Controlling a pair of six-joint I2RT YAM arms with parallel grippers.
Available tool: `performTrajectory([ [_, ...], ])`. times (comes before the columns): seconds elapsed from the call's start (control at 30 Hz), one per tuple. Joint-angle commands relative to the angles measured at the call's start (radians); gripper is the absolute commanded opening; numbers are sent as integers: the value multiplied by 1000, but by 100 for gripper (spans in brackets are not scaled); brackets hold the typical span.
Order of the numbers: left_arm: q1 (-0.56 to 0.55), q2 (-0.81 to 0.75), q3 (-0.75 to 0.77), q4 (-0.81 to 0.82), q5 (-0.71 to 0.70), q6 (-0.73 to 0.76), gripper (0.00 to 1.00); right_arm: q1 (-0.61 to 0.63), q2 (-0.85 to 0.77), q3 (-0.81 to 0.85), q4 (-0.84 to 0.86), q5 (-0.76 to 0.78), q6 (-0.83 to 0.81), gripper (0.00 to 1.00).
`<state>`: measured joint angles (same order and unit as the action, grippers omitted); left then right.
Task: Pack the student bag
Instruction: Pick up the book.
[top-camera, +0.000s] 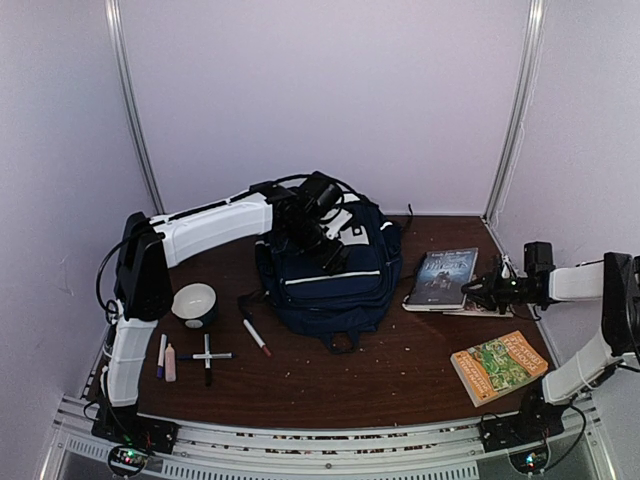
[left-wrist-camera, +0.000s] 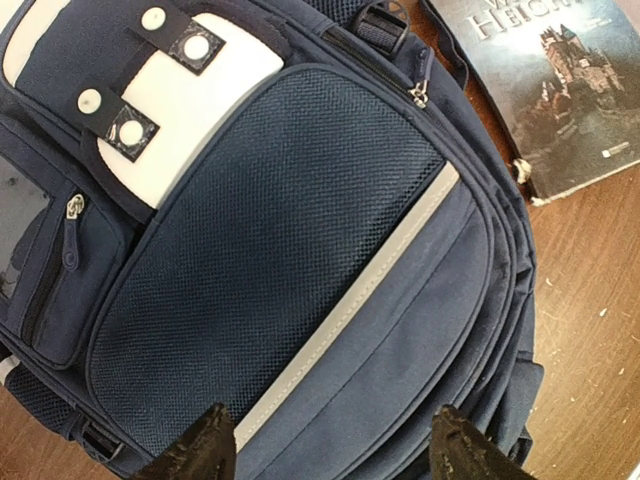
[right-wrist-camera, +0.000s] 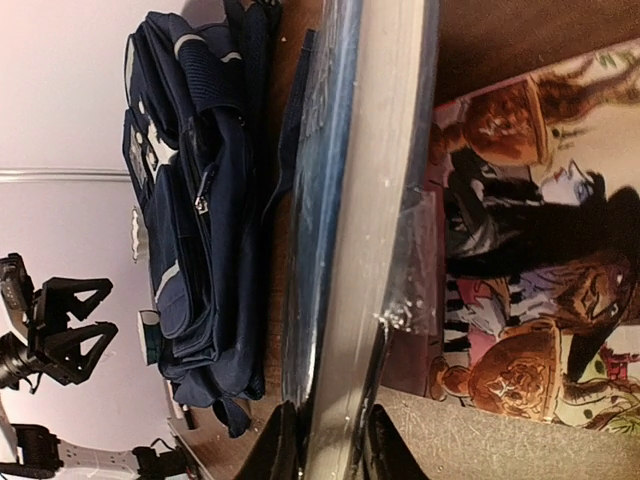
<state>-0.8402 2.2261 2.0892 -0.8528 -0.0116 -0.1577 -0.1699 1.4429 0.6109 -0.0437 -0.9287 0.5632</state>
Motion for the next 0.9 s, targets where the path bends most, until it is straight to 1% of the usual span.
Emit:
performTrajectory([
  [0.0, 14, -43, -28, 55, -2, 33, 69, 35, -72, 89, -175, 66, -251, 1],
  [0.07, 15, -42, -36, 57, -21, 41, 69, 46, -81, 105, -194, 70, -267, 0],
  [0.2, 15, -44, -48, 58, -15, 50, 69, 93, -87, 181, -299, 123, -369, 0],
  [0.43, 15, -55, -76, 87, 21, 50, 69, 123, -103, 232, -300, 116, -367, 0],
  [0.5, 15, -59, -85, 94, 20, 50, 69, 136, -104, 252, -339, 180, -388, 0],
  [0.6, 16, -65, -95, 99, 16, 50, 69, 164, -102, 280, -399, 223, -453, 0],
  [0.7, 16, -72, -122, 118, 12, 51, 69, 200, -86, 305, -449, 213, -483, 0],
  [0.8, 16, -82, -149, 139, 18, 48, 69, 216, -70, 308, -434, 190, -454, 0],
  [0.87, 16, -88, -169, 147, 20, 45, 69, 219, -48, 307, -413, 143, -430, 4],
])
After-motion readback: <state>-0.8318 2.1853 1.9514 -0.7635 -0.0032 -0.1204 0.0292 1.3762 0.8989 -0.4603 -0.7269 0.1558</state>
